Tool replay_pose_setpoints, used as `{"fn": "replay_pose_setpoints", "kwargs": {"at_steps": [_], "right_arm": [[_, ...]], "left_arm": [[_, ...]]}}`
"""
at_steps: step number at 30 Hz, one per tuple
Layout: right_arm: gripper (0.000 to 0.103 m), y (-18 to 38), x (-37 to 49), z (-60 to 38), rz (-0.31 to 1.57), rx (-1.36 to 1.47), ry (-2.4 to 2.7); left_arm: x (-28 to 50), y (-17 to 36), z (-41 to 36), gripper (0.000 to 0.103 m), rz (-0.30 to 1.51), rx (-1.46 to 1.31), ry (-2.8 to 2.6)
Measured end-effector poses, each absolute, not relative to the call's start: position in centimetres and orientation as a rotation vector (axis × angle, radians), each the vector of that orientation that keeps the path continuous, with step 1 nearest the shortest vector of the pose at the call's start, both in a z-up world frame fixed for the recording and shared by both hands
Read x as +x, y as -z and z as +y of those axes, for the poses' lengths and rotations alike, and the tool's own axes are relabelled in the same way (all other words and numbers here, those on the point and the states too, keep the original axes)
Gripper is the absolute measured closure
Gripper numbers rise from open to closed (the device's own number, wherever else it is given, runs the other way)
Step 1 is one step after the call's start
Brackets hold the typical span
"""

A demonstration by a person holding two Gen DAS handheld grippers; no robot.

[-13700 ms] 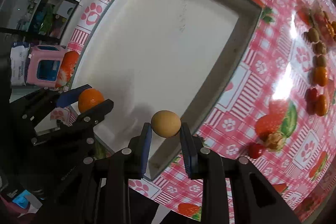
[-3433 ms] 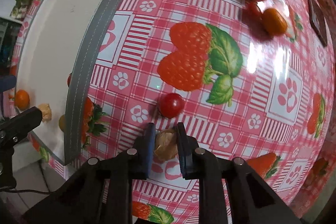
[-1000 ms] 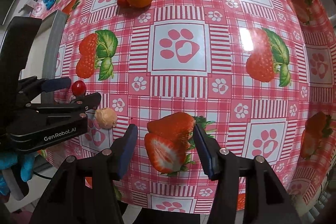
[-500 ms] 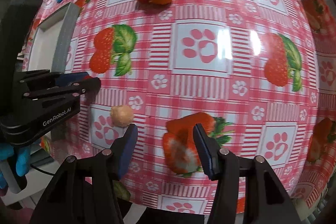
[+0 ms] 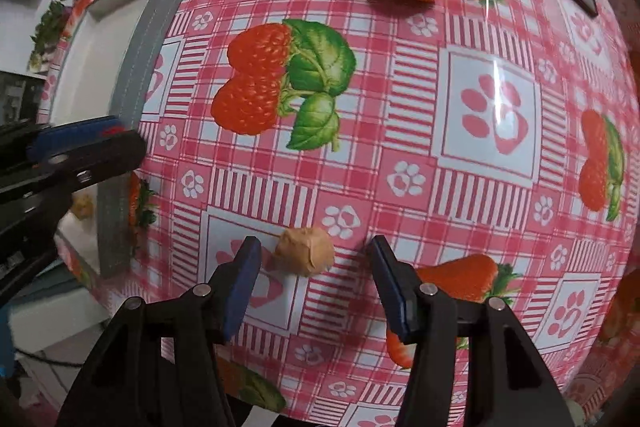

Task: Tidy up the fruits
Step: 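Carry the tomato and beige fruit into the white tray and open both tools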

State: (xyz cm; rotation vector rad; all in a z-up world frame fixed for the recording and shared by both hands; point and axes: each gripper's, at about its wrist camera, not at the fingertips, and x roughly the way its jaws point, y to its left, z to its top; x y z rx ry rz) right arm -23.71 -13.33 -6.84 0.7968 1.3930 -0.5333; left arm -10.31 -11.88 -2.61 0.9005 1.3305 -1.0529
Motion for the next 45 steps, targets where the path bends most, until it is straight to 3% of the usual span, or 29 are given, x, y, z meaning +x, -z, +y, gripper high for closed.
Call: {"fn": "replay_pose_setpoints", "kwargs": {"at_steps": [2,3,14,28,45], "right_arm": [[0.074,6.9,-22.9,-13.0,1.41,0.773,0.539],[0.078,7.0,-22.6,-13.0,1.417,0.769,0.539],[0.078,4.9,-22.1,-14.5,1.366,0.825,0.518],[0.078,0.4,-11.5,-14.6,1.32,0.718,0.411],[0.078,0.1,-5.6,-10.0,1.359,0.653,0.262]], "left_arm": [[-9.3,2.4,-11.0,0.079,1.333,0.894,1.039],[-9.1,1.9,-10.5,0.079,1.333,0.891,1.032],[-4.5,-0.1,-6.3,0.079,1.353,0.777,0.949],[-0.1,-0.2,-2.7,0.079,1.37,0.669,0.868],[3.1,1.5,0.0,0.079,1.404,0.658,0.818]]}}
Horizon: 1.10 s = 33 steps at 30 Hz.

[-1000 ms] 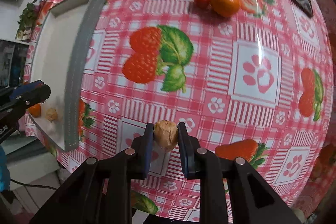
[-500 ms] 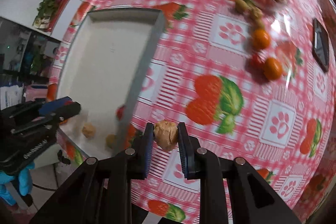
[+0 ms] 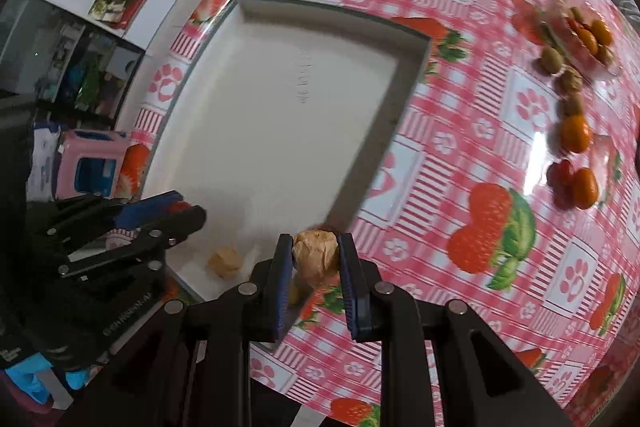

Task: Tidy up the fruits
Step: 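Carry the tomato and beige fruit into the white tray and open both tools, then move both tools away from the tray toward the glass fruit bowl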

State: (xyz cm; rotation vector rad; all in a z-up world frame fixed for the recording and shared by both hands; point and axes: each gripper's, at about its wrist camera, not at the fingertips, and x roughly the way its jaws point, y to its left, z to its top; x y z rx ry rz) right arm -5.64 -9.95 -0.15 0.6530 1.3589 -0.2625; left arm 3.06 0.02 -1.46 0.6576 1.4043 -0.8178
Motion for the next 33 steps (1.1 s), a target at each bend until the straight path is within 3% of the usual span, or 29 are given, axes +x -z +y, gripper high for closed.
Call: {"fn": "replay_pose_setpoints", "kwargs": {"at_steps": [16,18,20,25,30,33], "right_arm": [[0.078,1.7,-3.7,-7.5,1.399,0.66,0.215],[0.077,1.7,-3.5,-7.5,1.4,0.658,0.219],[0.077,1.8,-3.6,-7.8,1.401,0.661,0.231],[0.054,1.7,-4.0,-8.4,1.395,0.674,0.255],[0.02,1.3,-4.7,-9.2,1.382,0.671,0.289],[0.017,1.1,-5.6,-10.0,1.379,0.665,0.323]], "left_arm": [[2.9,2.8,0.5,0.079,1.42,0.715,0.81],[2.9,3.0,0.6,0.064,1.427,0.726,0.798],[3.0,3.1,0.9,0.034,1.401,0.747,0.746],[3.6,2.9,1.4,0.031,1.408,0.731,0.732],[4.1,3.0,1.7,0.031,1.425,0.724,0.716],[4.1,2.9,1.6,0.031,1.429,0.725,0.728]]}}
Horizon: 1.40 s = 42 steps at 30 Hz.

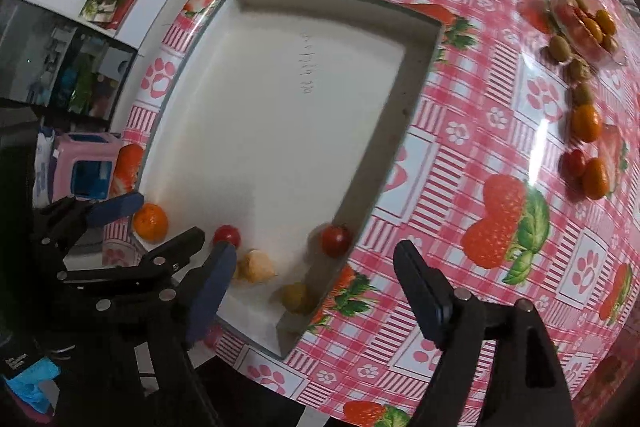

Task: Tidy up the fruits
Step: 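Move both tools away from the tray toward the glass fruit bowl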

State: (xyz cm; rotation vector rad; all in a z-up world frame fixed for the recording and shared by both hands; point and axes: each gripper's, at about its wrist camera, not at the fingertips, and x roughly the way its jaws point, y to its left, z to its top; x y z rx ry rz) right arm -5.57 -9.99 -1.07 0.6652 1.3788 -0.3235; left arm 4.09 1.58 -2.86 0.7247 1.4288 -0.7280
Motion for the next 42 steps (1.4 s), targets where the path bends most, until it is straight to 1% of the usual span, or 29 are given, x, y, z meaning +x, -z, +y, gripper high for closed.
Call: {"fn": "replay_pose_setpoints", "kwargs": {"at_steps": [2,5,26,37,42], "right_arm": [[0.013,0.9,-6.3,-10.5,1.367,0.651,0.359],[0.013,0.8,-7.4,-11.4,1.358,0.649,0.4],[0.013,1.8,-18.8,-18.4,1.322,0.887,0.592],[0.013,3.2,-25.4,-23.6,1.269,1.12,0.698],[0.013,3.9,-27.4,-24.5,1.279,1.146,0.736]], "left_arm": [[3.7,2.6,1.1,0.031,1.42,0.737,0.74],[2.9,2.2,0.1,0.031,1.415,0.747,0.764],[-4.1,0.6,-6.3,0.031,1.357,0.881,0.9],[-6.7,0.4,-9.3,0.031,1.386,0.895,0.944],[-8.2,-0.4,-11.7,0.031,1.395,0.883,0.966]]}}
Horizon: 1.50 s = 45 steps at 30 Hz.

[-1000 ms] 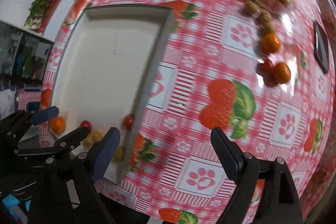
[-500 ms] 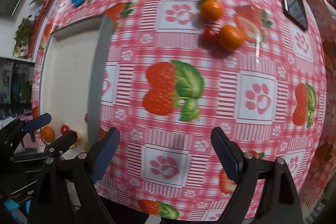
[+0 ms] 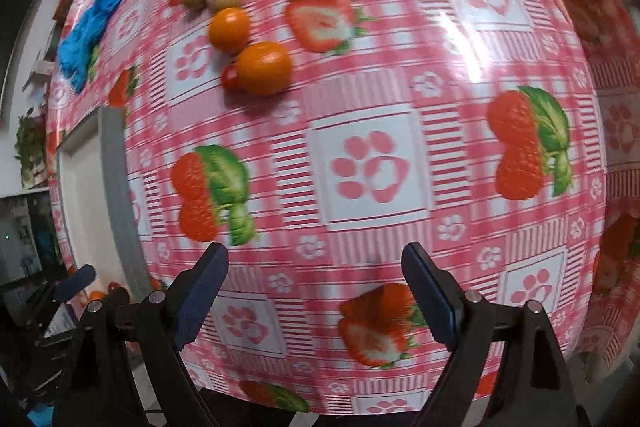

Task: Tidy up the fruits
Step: 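Move both tools away from the tray toward the glass fruit bowl, then grasp an orange near the glass bowl with the left tool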

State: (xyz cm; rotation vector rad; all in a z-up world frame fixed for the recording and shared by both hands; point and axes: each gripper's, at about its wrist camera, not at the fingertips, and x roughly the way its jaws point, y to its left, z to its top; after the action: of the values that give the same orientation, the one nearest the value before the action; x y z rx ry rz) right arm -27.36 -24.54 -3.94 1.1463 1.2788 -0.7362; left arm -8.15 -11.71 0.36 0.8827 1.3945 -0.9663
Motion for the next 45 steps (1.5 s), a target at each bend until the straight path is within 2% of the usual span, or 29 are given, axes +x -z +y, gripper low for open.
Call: {"fn": "replay_pose_setpoints", "kwargs": {"at_steps": [14,17,20,29,45], "right_arm": [[0.013,8.1,-31.2,-24.4,1.469,1.029,0.809],[0.001,8.6,-31.4,-24.0,1.489,0.995,0.796],[0.0,8.9,-31.0,-23.4,1.519,0.946,0.779],[0.0,8.9,-30.8,-23.1,1.508,0.919,0.795],[0.0,8.7,-30.9,-22.5,1.484,0.899,0.802]], "left_arm": [[-8.6,1.4,-18.2,0.031,1.414,0.845,1.013],[-8.6,2.2,-20.1,0.031,1.443,0.816,1.0],[-8.5,2.9,-21.6,0.031,1.49,0.774,0.986],[-8.2,3.2,-26.8,0.031,1.502,0.65,0.946],[-11.2,6.9,-33.6,0.031,1.42,0.739,0.937]]}}
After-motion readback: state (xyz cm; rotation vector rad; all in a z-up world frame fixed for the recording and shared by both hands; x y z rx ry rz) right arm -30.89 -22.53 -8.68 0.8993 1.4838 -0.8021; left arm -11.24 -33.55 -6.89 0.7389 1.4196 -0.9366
